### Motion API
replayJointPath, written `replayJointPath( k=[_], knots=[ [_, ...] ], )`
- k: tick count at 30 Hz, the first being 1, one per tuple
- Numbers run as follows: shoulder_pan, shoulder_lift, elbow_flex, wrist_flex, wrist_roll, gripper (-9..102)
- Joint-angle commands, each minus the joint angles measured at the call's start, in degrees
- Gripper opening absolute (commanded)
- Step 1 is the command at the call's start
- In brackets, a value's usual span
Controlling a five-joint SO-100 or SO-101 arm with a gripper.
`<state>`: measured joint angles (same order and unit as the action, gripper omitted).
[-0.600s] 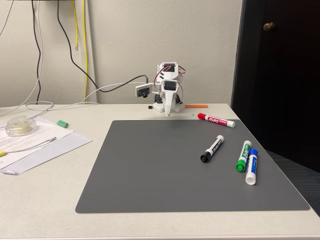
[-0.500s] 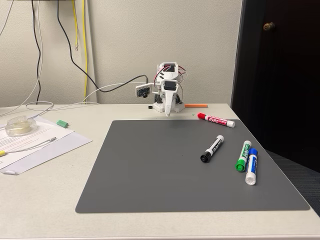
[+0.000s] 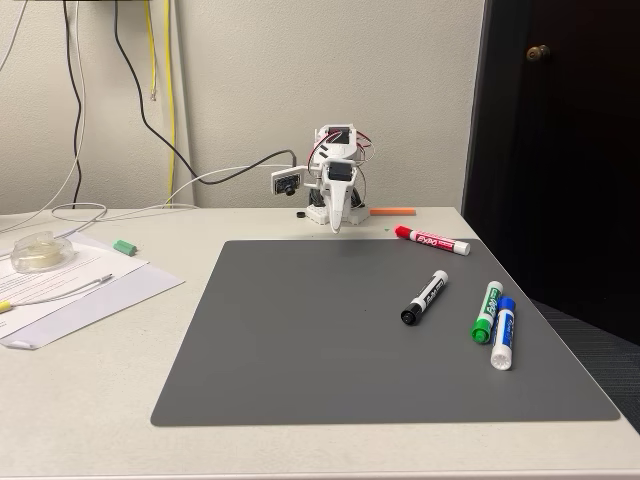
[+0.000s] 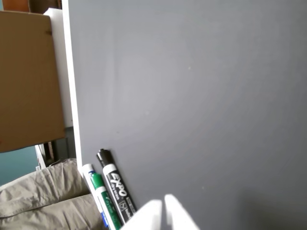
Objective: Pick up the red marker.
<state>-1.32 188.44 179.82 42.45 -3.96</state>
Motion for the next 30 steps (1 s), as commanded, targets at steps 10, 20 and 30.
replayJointPath(
  k=[10, 20, 30],
  knots=[
    [-0.26, 0.35, -0.35, 0.09, -0.35, 0],
    [0.18, 0.26, -2.81, -4.83, -0.70, 0],
    [-4.31, -39.11, -47.20, -0.26, -24.43, 0]
  ],
)
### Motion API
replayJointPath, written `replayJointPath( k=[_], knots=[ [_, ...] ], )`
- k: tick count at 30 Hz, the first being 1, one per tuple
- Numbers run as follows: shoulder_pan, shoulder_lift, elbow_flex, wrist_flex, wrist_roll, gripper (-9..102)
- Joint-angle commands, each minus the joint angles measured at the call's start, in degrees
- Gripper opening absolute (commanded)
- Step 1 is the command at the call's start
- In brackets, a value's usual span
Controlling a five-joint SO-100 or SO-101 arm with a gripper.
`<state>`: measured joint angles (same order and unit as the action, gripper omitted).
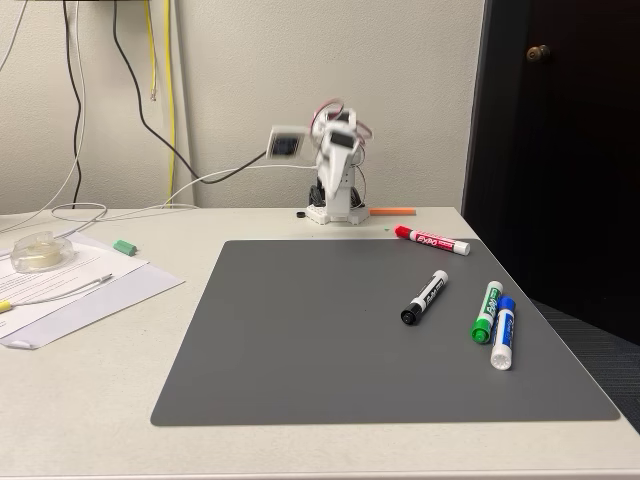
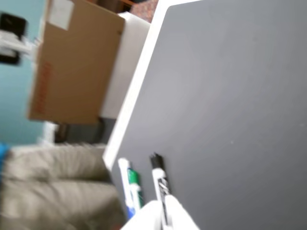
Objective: Pick up the red marker.
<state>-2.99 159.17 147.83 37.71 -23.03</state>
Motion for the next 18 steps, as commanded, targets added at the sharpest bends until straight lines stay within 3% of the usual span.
replayJointPath(
  k=[1, 6, 9, 14, 18],
  knots=[
    [-3.43, -13.71, -21.80, 8.35, -8.17, 0],
    [-2.81, -26.46, -45.53, 27.07, -20.39, 0],
    [-1.67, -29.00, -51.42, 34.80, -29.09, 0],
    [-3.16, -27.95, -49.48, 39.99, -42.45, 0],
    [-7.82, -22.41, -41.22, 39.02, -51.94, 0]
  ],
)
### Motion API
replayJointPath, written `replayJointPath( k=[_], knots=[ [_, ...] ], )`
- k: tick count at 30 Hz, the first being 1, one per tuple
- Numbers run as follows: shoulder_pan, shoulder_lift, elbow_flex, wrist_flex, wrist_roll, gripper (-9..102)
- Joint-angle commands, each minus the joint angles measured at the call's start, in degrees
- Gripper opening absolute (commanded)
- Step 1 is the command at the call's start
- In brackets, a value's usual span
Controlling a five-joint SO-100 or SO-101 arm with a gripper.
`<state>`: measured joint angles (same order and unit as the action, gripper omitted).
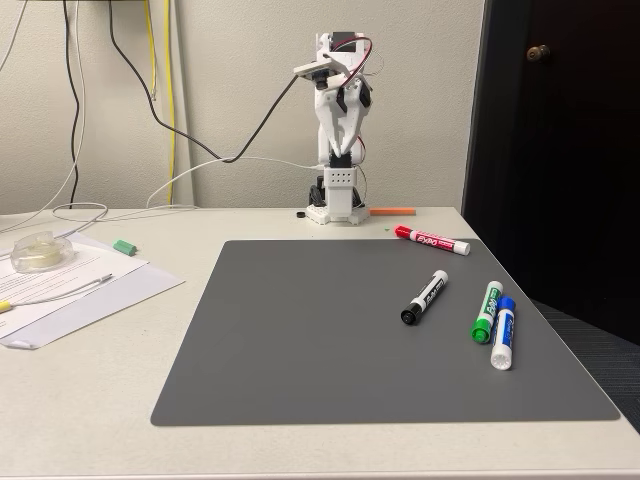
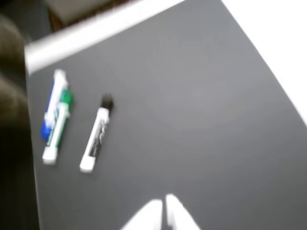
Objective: Pick up the red marker.
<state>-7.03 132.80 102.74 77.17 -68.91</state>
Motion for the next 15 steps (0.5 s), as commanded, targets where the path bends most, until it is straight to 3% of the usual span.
replayJointPath(
  k=[1, 12, 15],
  knots=[
    [-4.83, 5.71, 6.86, -2.02, -7.38, 0],
    [-18.72, 1.93, 12.83, -4.66, -11.95, 0],
    [-23.20, -2.37, 12.74, -6.42, -18.46, 0]
  ],
)
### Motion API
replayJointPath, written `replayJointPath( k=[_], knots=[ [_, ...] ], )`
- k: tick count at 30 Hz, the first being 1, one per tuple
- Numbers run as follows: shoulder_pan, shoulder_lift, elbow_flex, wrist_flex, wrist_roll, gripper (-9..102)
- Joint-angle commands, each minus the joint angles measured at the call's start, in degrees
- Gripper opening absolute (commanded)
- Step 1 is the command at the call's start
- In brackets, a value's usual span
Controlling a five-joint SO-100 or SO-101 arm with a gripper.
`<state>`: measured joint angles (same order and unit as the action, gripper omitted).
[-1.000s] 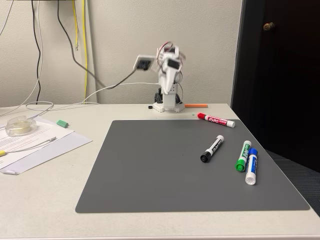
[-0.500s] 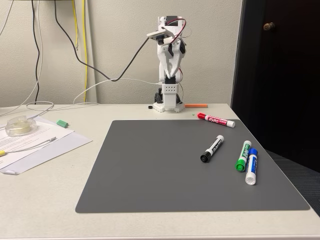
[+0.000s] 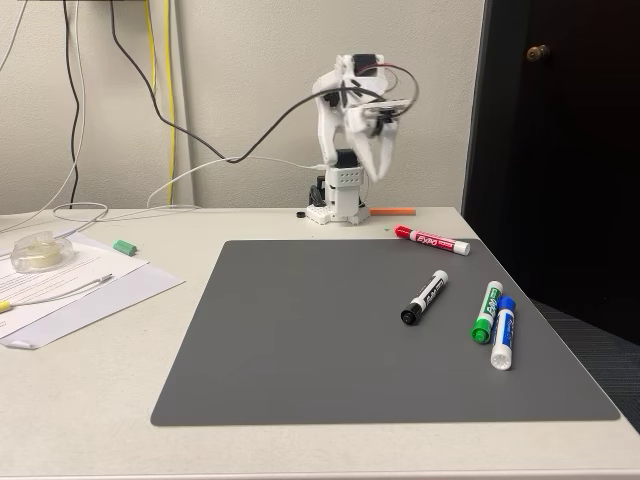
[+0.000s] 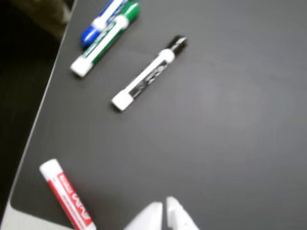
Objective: Pick up the red marker.
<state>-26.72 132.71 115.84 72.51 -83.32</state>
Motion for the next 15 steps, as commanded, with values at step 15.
replayJointPath(
  k=[15],
  knots=[
    [-12.66, -16.70, -0.09, -0.53, -8.35, 0]
  ],
)
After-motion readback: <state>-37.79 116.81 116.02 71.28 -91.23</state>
